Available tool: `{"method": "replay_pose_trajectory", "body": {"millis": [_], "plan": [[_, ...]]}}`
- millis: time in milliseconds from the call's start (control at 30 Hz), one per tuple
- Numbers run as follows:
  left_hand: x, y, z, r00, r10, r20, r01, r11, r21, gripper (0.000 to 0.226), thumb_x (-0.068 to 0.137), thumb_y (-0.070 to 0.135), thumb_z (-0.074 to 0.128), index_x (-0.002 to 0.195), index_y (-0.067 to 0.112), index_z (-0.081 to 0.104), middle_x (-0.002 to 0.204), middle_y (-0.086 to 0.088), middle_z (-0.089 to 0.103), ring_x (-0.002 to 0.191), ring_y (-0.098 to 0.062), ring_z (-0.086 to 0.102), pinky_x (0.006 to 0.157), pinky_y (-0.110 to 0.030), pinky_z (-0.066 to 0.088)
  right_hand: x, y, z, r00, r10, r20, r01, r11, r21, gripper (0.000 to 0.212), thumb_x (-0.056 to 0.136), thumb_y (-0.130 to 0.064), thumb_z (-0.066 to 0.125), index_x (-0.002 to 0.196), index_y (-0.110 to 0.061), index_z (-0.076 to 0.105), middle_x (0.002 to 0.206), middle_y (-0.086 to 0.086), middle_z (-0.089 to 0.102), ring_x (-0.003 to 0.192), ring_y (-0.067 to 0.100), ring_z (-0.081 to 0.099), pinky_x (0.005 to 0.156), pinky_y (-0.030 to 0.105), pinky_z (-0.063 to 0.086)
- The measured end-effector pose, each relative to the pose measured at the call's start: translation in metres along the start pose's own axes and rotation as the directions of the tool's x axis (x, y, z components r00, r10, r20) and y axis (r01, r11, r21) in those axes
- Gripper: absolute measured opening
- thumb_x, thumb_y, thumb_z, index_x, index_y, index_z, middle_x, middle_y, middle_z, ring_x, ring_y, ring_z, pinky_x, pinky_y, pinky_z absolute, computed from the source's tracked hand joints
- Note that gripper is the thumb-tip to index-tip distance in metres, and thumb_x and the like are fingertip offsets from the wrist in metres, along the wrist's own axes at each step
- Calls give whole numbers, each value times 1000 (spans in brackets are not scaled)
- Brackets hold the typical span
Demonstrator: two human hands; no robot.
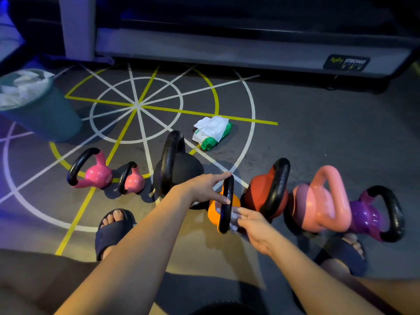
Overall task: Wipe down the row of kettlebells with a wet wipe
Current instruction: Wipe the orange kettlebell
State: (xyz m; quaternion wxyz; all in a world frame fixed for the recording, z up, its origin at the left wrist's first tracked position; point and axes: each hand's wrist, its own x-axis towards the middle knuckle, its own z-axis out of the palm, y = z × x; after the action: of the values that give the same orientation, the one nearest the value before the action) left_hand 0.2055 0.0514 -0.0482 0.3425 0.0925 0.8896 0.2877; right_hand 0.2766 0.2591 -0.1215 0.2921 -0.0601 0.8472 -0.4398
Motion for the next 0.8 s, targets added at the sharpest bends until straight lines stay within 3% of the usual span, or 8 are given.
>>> {"method": "replay_pose_trajectory", "body": {"millis": [133,233,300,367,500,567,633,800], "plan": [[0,1,2,1000,-22,16,22,1000,7,94,88,48,75,160,41,15,162,-2,34,148,-24,30,115,-38,26,-7,6,19,999,-31,-11,29,989,-144,21,90,-6,59,86,-18,76,76,2,63,73,17,53,70,31,42],[-1,3,4,1000,-25,17,25,1000,12,93,89,47,74,161,40,14,164,-1,31,149,-25,28,116,-39,25,-6,10,20,990,40,-136,-70,972,-226,21,81,-14,67,65,-7,56,71,9,40,62,19,34,58,39,30],[-2,6,4,1000,-20,13,20,999,25,93,90,46,73,161,39,14,164,-1,30,149,-25,28,116,-39,25,-8,10,20,994,25,-105,-46,978,-203,25,84,-31,57,82,-7,63,82,-1,46,69,11,39,63,38,33],[-2,6,3,1000,-24,5,24,999,24,93,90,46,73,161,38,14,164,-1,31,150,-25,28,117,-40,25,-8,8,16,997,24,-74,-41,973,-229,31,84,-40,46,102,-28,67,99,-9,55,88,11,50,73,30,43],[-2,2,4,999,-32,14,31,999,11,95,88,47,75,161,39,14,163,-3,33,150,-24,29,118,-41,26,-1,3,11,997,72,-30,-73,996,-43,24,57,-22,75,75,-11,63,77,10,55,78,20,51,65,37,43],[-1,0,4,1000,-26,17,26,1000,-2,96,87,48,76,161,39,16,163,-3,33,150,-24,29,118,-40,26,-1,-8,3,990,110,85,-114,993,44,14,84,-2,65,91,-10,73,81,6,66,77,12,62,61,29,51],[1,-2,3,1000,-19,11,19,1000,2,96,87,48,76,161,38,16,163,-3,33,150,-23,29,118,-39,26,0,-8,-5,989,115,95,-130,975,178,36,96,11,43,111,-10,68,86,8,71,73,11,66,57,18,49],[7,-9,6,999,-32,9,32,999,3,98,84,52,77,160,42,16,162,-2,35,149,-23,32,118,-42,29,-6,-4,9,995,53,-81,-40,987,154,35,102,5,44,120,-16,65,108,8,76,102,20,72,86,30,57]]}}
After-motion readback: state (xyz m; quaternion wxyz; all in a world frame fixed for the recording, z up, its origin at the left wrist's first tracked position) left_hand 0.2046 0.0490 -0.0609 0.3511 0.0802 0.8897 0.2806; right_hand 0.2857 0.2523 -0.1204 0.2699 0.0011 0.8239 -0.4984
